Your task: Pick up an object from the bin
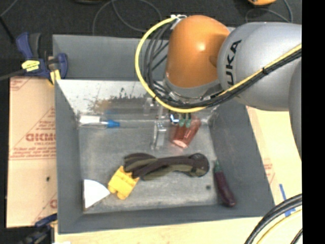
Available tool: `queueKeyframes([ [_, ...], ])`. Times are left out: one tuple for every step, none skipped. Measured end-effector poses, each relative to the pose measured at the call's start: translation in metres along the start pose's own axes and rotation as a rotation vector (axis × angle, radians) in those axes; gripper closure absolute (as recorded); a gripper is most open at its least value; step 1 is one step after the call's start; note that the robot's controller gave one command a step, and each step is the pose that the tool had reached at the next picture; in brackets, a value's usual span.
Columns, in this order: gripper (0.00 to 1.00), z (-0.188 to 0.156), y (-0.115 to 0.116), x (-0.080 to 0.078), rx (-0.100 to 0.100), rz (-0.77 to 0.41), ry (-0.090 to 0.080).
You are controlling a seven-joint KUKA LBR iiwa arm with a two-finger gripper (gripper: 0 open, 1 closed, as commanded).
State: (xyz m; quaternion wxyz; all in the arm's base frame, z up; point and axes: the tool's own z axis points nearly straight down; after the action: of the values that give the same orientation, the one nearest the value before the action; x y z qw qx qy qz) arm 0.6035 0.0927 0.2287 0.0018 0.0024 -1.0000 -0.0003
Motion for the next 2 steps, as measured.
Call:
queueKeyframes([
  [0.0,-0.005,0.0,-0.001,-0.001,0.002,-0.008],
  [0.0,0.061,-0.008,0.022,0.0,-0.031,-0.009],
])
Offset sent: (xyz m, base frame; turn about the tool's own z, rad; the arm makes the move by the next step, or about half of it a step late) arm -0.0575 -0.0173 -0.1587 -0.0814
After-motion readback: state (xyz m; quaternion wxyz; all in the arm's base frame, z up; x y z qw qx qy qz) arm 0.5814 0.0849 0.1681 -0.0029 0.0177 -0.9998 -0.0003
